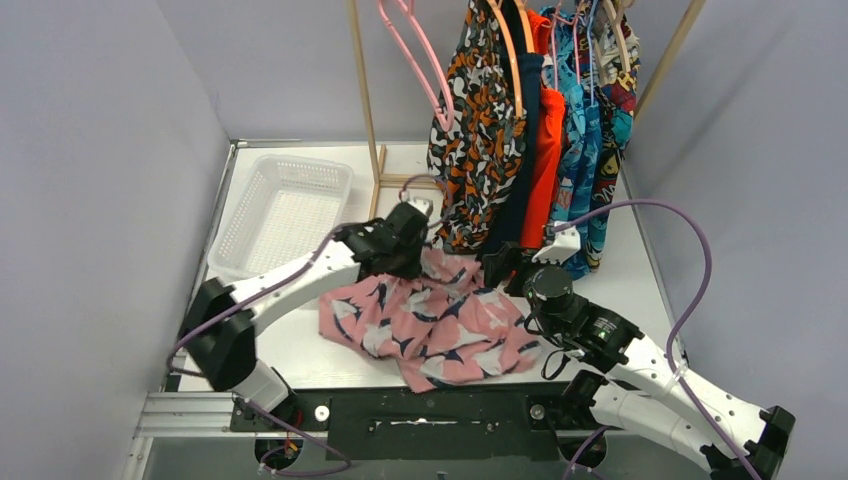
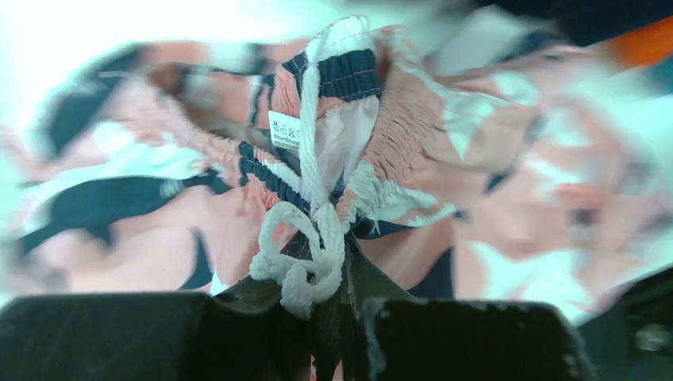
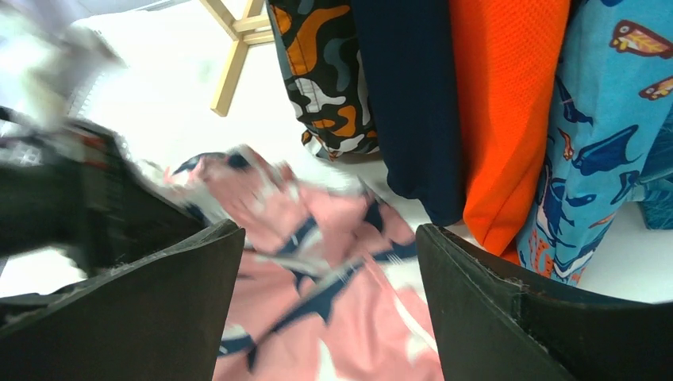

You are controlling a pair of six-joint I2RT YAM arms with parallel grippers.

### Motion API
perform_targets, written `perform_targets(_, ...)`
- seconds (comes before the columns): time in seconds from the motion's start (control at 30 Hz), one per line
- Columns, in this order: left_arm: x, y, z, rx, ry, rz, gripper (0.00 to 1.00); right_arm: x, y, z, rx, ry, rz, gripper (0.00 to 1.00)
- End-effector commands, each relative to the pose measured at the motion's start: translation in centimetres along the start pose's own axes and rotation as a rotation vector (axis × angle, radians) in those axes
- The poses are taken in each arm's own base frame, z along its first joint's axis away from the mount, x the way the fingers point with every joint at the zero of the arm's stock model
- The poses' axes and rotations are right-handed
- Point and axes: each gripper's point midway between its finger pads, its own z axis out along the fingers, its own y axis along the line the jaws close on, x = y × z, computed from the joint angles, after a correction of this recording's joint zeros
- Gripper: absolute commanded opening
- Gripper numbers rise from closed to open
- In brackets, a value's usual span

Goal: Remove the shorts from the hanger
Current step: Pick up the shorts at the center of the board.

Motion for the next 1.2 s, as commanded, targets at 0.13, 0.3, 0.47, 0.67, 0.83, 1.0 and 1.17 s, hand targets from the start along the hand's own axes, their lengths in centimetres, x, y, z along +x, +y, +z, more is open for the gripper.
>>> perform_targets(0.13,-11.4,-2.5,-16.5,0.238,-0.513,0.197,0.00,-2.9,-1.0,-0.9,0.052,-0.115,0.154,0.81)
perform_targets(0.3,-5.6,-3.3,-13.0,0.324,-0.348,0.272,0.00,-3.5,-2.6,-1.8,0.101,-0.168,0.219,0.81)
perform_targets(0.47,1.7,-5.9,-7.8,0.355,-0.167,0.298,0.00,-3.6,-4.0,-2.6,0.144,-0.189,0.250,0.81)
perform_targets(0.67,5.3,-6.9,-3.6,0.159,-0.142,0.342,0.11,-3.2,-4.8,-2.9,0.181,-0.181,0.272,0.81)
perform_targets(0.83,3.6,-7.1,-3.8,0.122,-0.207,0.320,0.56,-2.8,-4.9,-2.7,0.191,-0.164,0.273,0.82)
perform_targets(1.0,1.8,-6.2,-4.7,0.054,-0.265,0.316,0.77,-2.4,-5.1,-2.7,0.207,-0.151,0.275,0.82)
perform_targets(1.17,1.4,-4.9,-3.5,0.080,-0.210,0.304,0.83,-2.3,-5.4,-3.0,0.216,-0.149,0.295,0.82)
